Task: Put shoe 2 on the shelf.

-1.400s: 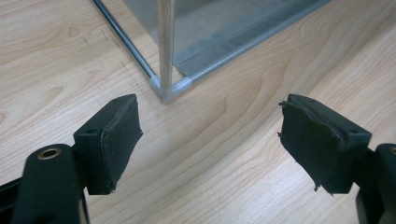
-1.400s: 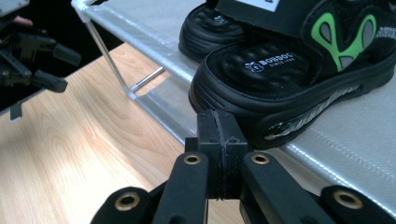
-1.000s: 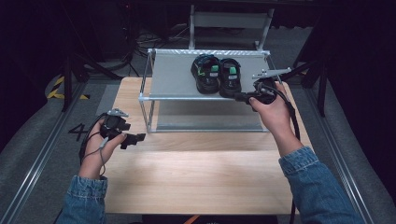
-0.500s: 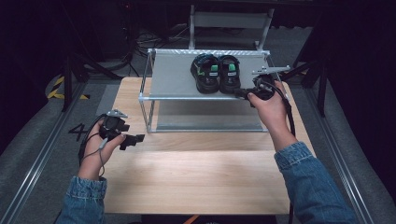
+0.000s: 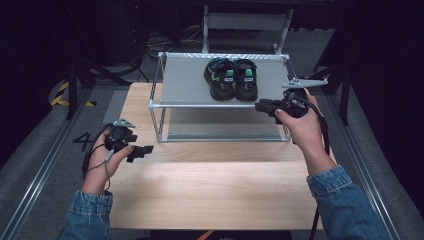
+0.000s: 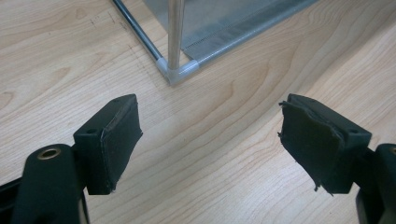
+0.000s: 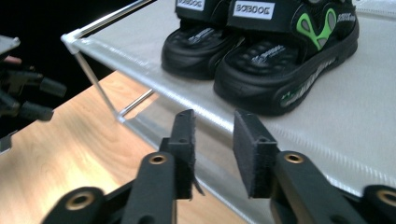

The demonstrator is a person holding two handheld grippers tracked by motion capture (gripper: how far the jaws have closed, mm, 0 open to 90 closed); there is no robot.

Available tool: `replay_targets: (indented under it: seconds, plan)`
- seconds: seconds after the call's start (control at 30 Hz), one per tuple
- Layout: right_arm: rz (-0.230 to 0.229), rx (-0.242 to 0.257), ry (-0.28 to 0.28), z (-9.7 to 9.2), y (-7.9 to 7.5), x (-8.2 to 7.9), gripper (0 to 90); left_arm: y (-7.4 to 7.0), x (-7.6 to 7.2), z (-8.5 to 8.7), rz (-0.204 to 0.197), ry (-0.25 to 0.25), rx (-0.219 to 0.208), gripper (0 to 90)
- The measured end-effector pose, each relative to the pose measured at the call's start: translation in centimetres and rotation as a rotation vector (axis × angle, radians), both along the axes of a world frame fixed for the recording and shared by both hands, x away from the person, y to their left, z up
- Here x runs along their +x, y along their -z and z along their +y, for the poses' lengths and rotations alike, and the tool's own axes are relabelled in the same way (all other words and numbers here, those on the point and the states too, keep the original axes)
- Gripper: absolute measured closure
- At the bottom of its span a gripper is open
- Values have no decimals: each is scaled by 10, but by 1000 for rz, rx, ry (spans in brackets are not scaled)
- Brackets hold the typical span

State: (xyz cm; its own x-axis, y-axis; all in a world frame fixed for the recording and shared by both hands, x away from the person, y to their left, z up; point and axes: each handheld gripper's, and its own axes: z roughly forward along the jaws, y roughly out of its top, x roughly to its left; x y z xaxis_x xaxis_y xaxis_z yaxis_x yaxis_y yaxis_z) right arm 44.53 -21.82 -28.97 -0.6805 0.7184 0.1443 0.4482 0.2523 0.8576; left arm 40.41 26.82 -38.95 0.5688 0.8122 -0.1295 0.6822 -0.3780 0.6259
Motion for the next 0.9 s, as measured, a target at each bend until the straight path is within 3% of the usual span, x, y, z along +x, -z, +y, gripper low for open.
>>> replay_targets:
  seconds: [0.03,0.2,0.47,0.7,0.9]
  plan:
    - [-6,-18,-1,-4,1,-10,649,-2,-1,0,2,-1,-3,204]
    - [-6,-30,-1,-14,7,-24,610,-8,-7,1,-11,1,7,203]
    - [21,12,28,-47,25,-47,570,-10,-10,-2,-2,31,19,200]
    - [27,11,87,-72,40,-56,553,-6,-8,2,8,17,27,200]
    - [28,-26,155,-92,56,-59,544,-2,-6,4,17,1,35,200]
